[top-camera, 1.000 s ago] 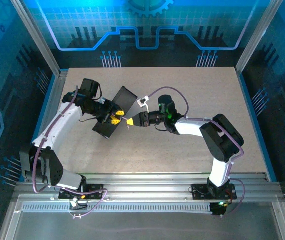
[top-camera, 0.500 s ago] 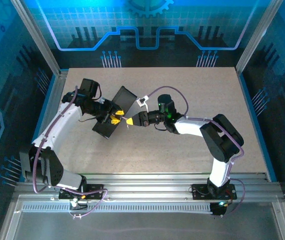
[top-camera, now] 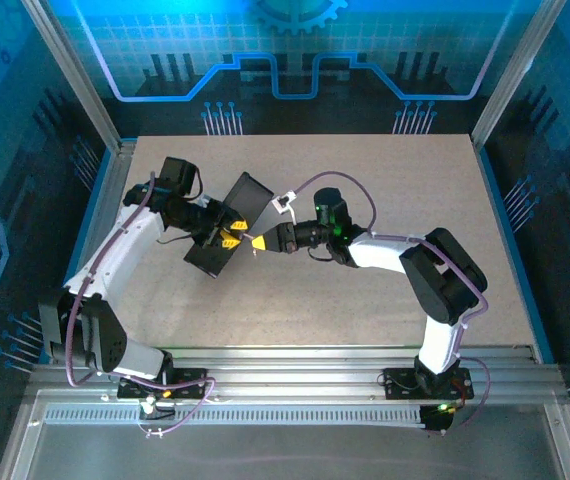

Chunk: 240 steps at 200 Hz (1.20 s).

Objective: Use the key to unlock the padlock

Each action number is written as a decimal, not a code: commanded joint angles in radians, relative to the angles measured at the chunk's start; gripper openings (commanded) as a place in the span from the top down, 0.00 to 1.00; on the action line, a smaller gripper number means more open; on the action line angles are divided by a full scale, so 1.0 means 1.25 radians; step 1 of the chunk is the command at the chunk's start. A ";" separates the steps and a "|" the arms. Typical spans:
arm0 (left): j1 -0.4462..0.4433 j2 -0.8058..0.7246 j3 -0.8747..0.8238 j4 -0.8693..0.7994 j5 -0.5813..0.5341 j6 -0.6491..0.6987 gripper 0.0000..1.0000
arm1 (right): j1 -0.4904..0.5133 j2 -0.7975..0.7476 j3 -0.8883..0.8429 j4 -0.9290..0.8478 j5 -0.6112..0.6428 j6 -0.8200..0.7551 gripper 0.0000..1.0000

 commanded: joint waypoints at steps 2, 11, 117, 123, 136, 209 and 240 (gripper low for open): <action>-0.004 -0.023 0.025 0.022 0.049 0.046 1.00 | 0.029 0.004 0.044 -0.022 0.004 -0.028 1.00; -0.008 -0.020 0.032 0.010 0.048 0.056 1.00 | 0.028 0.008 0.051 -0.030 0.005 -0.026 1.00; -0.023 0.001 0.059 -0.062 0.038 0.107 1.00 | 0.049 -0.028 0.096 -0.106 0.039 -0.068 1.00; -0.023 0.001 0.061 -0.066 0.039 0.108 1.00 | 0.046 -0.029 0.093 -0.100 0.040 -0.061 1.00; -0.024 0.003 0.068 -0.085 0.035 0.119 1.00 | 0.038 -0.033 0.082 -0.057 0.031 -0.033 1.00; -0.025 0.014 0.082 -0.152 0.013 0.161 1.00 | 0.037 -0.066 0.107 -0.104 0.025 -0.055 1.00; -0.024 0.013 0.080 -0.131 0.019 0.142 1.00 | 0.039 -0.060 0.083 0.013 -0.038 0.028 1.00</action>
